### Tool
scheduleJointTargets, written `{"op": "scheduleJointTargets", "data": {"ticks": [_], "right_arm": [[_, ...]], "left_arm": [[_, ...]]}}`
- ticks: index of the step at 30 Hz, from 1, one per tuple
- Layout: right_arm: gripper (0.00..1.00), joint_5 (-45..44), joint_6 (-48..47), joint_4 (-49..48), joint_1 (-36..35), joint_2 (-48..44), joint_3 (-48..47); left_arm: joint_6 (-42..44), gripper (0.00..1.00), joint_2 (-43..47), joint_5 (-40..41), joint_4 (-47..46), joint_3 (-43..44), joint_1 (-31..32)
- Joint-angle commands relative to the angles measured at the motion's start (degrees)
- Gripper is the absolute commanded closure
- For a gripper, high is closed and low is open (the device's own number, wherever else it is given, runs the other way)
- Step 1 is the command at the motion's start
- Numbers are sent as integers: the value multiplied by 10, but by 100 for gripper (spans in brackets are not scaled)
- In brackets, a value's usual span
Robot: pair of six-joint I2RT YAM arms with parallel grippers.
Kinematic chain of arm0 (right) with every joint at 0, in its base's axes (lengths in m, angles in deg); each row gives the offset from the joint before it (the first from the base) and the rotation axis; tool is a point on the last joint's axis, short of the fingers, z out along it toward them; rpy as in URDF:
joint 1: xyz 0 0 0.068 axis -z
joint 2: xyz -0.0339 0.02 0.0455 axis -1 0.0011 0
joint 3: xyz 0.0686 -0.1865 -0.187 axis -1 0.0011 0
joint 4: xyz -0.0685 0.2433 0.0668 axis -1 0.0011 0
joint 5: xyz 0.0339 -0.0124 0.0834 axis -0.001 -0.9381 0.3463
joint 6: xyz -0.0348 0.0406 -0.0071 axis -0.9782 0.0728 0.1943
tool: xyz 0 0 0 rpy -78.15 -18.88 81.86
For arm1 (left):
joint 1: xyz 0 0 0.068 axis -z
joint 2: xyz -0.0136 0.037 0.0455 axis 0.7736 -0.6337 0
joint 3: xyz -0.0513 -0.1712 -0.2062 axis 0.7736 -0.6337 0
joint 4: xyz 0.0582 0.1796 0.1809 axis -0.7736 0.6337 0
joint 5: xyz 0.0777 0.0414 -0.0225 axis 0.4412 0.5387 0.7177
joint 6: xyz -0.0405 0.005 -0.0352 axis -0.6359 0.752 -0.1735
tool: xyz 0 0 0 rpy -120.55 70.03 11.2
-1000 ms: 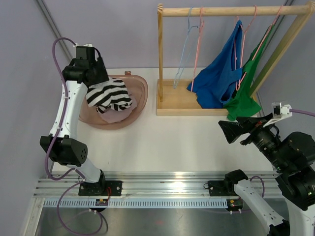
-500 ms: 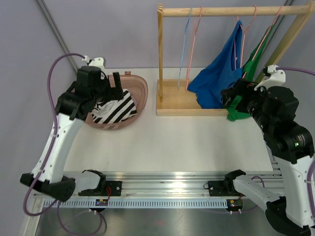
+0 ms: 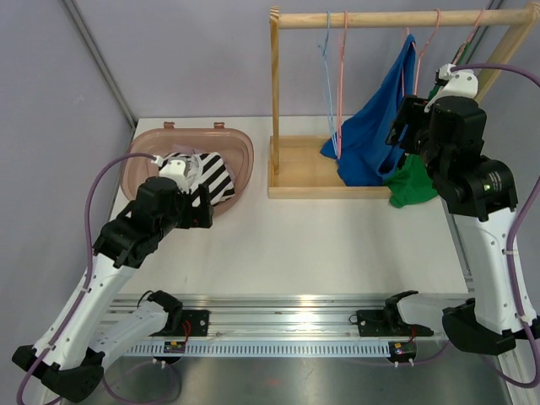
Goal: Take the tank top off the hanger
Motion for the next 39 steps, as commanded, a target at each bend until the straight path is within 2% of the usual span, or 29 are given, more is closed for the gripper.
{"op": "scheduleJointTargets", "data": {"ticks": [1,7,9,14,19,23,24,30,31,32,37,39], "right_arm": [[26,-56,-45,-6,-1,31,-48],[31,-20,-78,0,27,113,-139],[30,5,-79,12,44,134,-175],[31,59,-79,21,100,188,-224],[33,93,-92,28,123,242,-270],[45,109,-101,30,139,274,-291],[51,111,-101,28,145,285,-300],[64,141,-98,35,147,306,-338],[66,144,-99,34,147,306,-338],[73,150,-98,35,147,306,-337],[82,147,-105,23,147,307,-308],[89,141,-104,16,147,307,-287]], "left_arm": [[11,1,28,-3,-61,-28,3],[15,1,43,-13,-76,-46,3],[17,1,47,-14,-78,-55,3],[21,1,42,-6,-82,-64,3],[22,1,39,-9,-86,-70,3],[21,1,36,-9,-86,-71,3],[22,1,35,-9,-86,-71,3],[22,1,36,-18,-88,-72,3],[22,1,36,-19,-89,-72,3],[22,1,36,-19,-89,-72,3],[22,1,39,-23,-90,-73,3],[22,1,40,-24,-91,-74,2]]}}
